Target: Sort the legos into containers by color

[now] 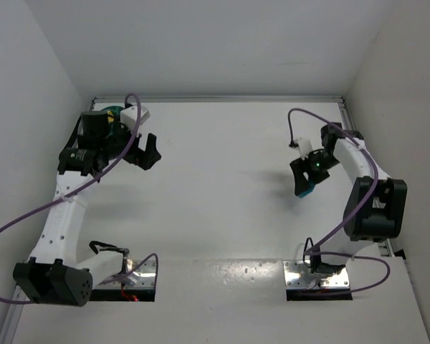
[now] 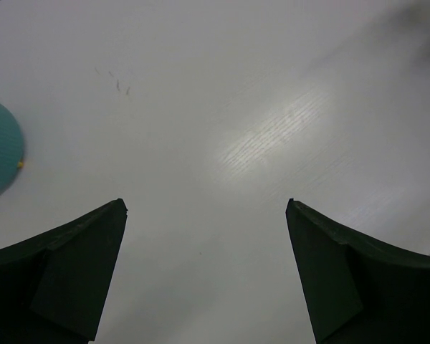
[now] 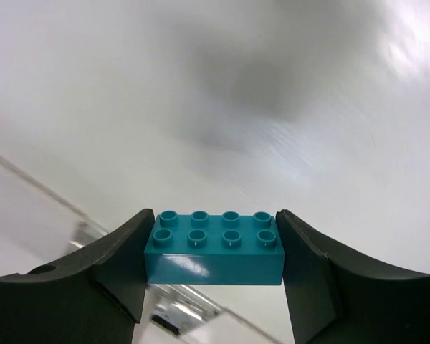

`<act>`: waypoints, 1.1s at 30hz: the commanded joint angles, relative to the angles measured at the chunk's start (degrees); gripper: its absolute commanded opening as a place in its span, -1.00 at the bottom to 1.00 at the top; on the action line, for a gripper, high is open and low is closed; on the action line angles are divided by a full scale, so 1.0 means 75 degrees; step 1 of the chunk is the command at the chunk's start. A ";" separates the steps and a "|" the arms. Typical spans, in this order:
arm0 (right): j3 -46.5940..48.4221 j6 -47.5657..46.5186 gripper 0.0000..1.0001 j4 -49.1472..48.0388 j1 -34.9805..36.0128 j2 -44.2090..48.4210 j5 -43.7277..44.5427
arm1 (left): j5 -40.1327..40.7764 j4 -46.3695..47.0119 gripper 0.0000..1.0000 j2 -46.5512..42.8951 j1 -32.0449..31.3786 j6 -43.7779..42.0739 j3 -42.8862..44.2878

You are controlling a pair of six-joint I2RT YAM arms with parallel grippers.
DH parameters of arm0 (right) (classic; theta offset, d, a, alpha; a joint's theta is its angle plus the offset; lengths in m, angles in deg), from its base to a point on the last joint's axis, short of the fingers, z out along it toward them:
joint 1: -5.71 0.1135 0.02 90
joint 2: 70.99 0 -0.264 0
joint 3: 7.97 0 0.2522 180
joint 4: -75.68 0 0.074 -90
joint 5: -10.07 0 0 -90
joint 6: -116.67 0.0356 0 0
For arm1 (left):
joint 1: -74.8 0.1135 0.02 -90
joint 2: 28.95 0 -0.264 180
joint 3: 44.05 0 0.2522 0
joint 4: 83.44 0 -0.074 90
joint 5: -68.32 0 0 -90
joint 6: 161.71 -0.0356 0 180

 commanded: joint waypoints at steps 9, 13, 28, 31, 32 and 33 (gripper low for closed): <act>0.2318 0.1223 -0.44 0.1479 0.0697 -0.0954 -0.6512 | -0.0955 0.1488 0.99 -0.0972 0.0164 0.1003 -0.1029; 0.2072 0.1203 -0.50 0.1581 0.0615 -0.1129 -0.6778 | -0.1586 0.1488 0.99 -0.1181 0.0164 0.0804 -0.1238; 0.1896 0.1331 -0.50 0.1840 0.0545 -0.0966 -0.7342 | -0.1881 0.2847 0.99 -0.2108 -0.0890 0.0839 -0.2797; 0.2071 0.1260 -0.50 0.2074 0.0545 -0.0966 -0.7342 | -0.1881 0.2988 0.99 -0.2108 -0.1148 0.0839 -0.2869; 0.2153 0.1144 -0.52 0.2075 0.0545 -0.0966 -0.7423 | -0.1881 0.2988 0.99 -0.2108 -0.1219 0.0839 -0.2869; 0.2235 0.1143 -0.52 0.2284 0.0545 -0.0966 -0.7517 | -0.1881 0.3186 0.99 -0.2108 -0.1300 0.0839 -0.2961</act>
